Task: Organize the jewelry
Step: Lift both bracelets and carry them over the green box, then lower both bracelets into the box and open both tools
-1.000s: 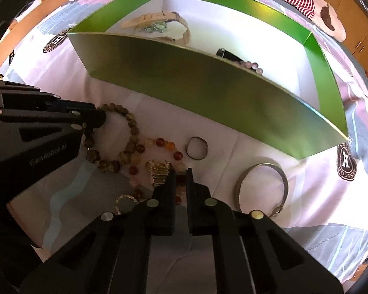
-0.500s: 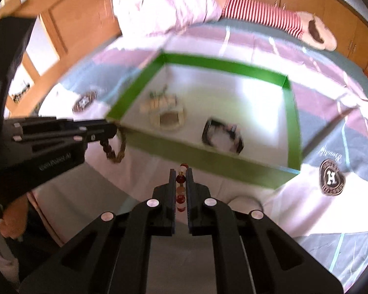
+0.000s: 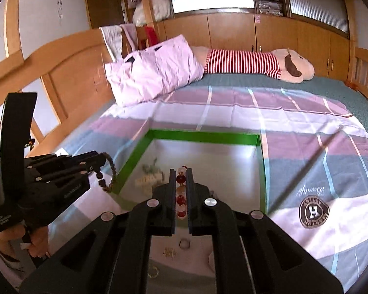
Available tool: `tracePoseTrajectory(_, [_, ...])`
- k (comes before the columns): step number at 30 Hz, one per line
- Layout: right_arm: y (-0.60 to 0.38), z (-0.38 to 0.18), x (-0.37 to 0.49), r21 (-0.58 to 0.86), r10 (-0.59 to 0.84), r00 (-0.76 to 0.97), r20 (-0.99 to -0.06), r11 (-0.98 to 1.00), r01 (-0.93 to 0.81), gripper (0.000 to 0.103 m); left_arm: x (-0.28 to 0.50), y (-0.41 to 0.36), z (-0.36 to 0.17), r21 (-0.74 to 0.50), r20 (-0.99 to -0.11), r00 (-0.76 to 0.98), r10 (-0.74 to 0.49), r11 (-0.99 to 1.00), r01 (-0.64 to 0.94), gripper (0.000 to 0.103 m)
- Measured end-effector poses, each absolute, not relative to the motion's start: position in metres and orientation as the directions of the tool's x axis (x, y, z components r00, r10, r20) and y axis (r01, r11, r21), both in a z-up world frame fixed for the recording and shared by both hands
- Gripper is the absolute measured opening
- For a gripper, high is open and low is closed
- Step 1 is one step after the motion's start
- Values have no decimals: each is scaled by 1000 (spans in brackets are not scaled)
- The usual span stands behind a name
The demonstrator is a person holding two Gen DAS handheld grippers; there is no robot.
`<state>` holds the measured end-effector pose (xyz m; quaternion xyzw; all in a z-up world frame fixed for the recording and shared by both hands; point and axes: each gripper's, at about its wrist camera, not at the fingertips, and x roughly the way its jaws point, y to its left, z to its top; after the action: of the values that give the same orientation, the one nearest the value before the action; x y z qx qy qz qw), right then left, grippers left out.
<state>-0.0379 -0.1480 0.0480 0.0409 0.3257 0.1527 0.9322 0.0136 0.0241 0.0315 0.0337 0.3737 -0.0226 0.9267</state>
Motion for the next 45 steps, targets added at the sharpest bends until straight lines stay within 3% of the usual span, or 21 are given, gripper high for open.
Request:
tracePoseTrajectory(5, [-154, 48, -15, 153, 276, 758, -591, 961, -230, 7, 44, 31, 36, -5, -711, 702, -50, 998, 66, 11])
tracePoseTrajectory(13, [-162, 11, 17, 101, 187, 712, -677, 982, -161, 7, 65, 37, 12, -79, -771, 630, -94, 995, 52, 11])
tracePoseTrajectory(24, [-176, -23, 27, 82, 117, 621, -775, 993, -86, 8, 66, 32, -13, -39, -806, 589, -57, 998, 44, 11])
tracePoseTrajectory(25, [-177, -24, 27, 86, 122, 618, -777, 992, -87, 14, 65, 30, -13, -35, -805, 590, -59, 998, 52, 11])
tracePoseTrajectory(28, [-177, -16, 21, 99, 140, 629, -765, 990, -100, 46, 60, 23, -11, -4, -795, 604, -49, 997, 75, 13])
tracePoseTrajectory(29, [-176, -13, 17, 102, 147, 637, -757, 989, -106, 49, 58, 21, -10, 6, -791, 610, -43, 997, 79, 17])
tracePoseTrajectory(34, [-170, -5, 4, 136, 195, 625, -756, 981, -142, 49, 49, 15, -10, 13, -797, 601, -57, 994, 110, 18])
tracePoseTrajectory(37, [-172, -3, -5, 161, 217, 610, -762, 976, -147, 49, 41, 15, -8, 7, -800, 596, -68, 992, 122, 26])
tracePoseTrajectory(45, [-185, -5, -26, 197, 248, 547, -799, 969, -151, 61, 18, 13, 0, -33, -811, 568, -140, 980, 195, 37])
